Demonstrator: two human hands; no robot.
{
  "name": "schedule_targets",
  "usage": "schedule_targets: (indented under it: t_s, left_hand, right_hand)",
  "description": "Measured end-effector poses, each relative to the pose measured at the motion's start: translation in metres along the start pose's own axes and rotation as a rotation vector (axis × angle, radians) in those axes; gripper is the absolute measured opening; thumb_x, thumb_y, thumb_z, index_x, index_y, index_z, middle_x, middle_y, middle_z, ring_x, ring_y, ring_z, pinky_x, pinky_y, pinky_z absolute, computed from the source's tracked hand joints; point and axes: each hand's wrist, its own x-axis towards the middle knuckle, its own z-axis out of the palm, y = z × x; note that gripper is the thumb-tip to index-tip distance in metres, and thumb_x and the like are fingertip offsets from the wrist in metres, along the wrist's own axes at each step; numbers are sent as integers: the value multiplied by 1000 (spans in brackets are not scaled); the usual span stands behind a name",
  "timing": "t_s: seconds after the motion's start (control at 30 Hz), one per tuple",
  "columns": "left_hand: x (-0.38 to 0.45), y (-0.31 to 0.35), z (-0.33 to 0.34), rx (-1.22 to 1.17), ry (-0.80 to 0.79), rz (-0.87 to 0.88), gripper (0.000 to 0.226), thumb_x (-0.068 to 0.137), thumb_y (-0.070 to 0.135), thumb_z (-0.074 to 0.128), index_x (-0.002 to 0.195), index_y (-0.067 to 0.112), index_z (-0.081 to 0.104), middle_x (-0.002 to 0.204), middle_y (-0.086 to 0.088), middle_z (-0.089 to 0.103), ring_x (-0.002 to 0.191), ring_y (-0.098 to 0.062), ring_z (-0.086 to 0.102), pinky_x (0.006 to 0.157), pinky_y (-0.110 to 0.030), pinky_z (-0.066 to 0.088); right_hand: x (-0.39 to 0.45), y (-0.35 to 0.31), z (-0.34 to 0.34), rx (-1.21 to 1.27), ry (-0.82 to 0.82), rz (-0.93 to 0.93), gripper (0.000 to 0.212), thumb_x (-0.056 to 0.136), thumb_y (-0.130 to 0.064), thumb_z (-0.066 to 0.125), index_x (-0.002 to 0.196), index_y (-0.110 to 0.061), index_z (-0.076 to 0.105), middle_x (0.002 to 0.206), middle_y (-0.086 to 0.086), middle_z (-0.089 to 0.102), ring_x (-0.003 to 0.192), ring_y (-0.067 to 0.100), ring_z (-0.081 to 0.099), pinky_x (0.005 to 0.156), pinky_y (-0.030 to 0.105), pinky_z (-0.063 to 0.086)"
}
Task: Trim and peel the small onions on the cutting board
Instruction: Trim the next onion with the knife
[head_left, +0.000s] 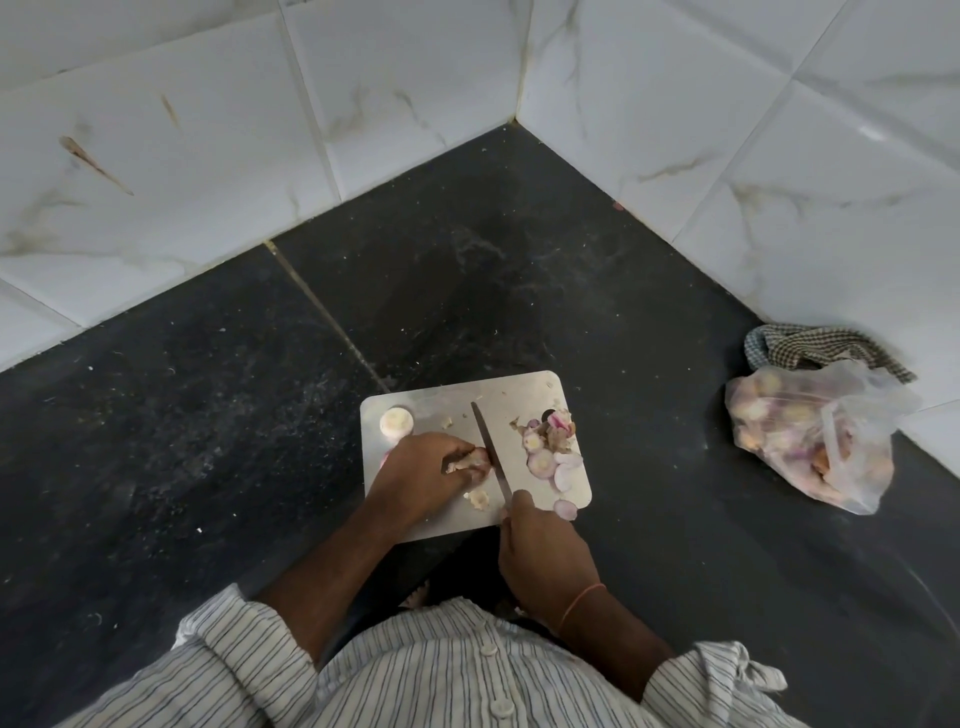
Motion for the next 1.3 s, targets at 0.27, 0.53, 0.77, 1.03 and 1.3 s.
schedule_targets:
  t_s: [0.27,0.53,0.77,1.03,1.3]
  left_hand:
    - [-2,-1,-1,17,-1,33,44,94,67,69,120,33,81,114,17,78,97,-4,70,92,-36,60]
    - [2,2,-2,40,0,80,44,94,65,70,124,35,80,115,16,78,98,-3,69,92,-36,59]
    - [0,-3,-2,69,-10,87,51,96,70,64,127,33,79,114,15,78,97,-4,68,91,-35,58]
    - [1,-3,-6,126,-9,136,49,96,67,67,129,32,78,123,11,78,106,-6,69,97,-34,56]
    - [-2,1,-8,83,10,117,48,95,61,71,132,31,77,121,10,78,102,-5,67,92,-28,54]
  right_hand:
    - [-6,5,8,10,-21,-7,11,110,-30,38,102,-23,39,84,1,67,75,27,70,60,38,49]
    - [-2,6,6,16,-7,4,10,109,-29,39,101,-22,41,89,5,70,79,29,72,61,35,45]
    - [-8,12,9,39,-1,-18,14,110,-31,38,100,-22,40,80,-2,60,66,24,61,58,36,43]
    - [-17,19,10,17,-20,-26,14,109,-32,37,98,-24,39,79,-3,60,69,27,63,59,36,40]
    - [1,11,21,-43,-46,5,5,105,-24,40,106,-19,40,92,10,73,83,36,74,62,38,47]
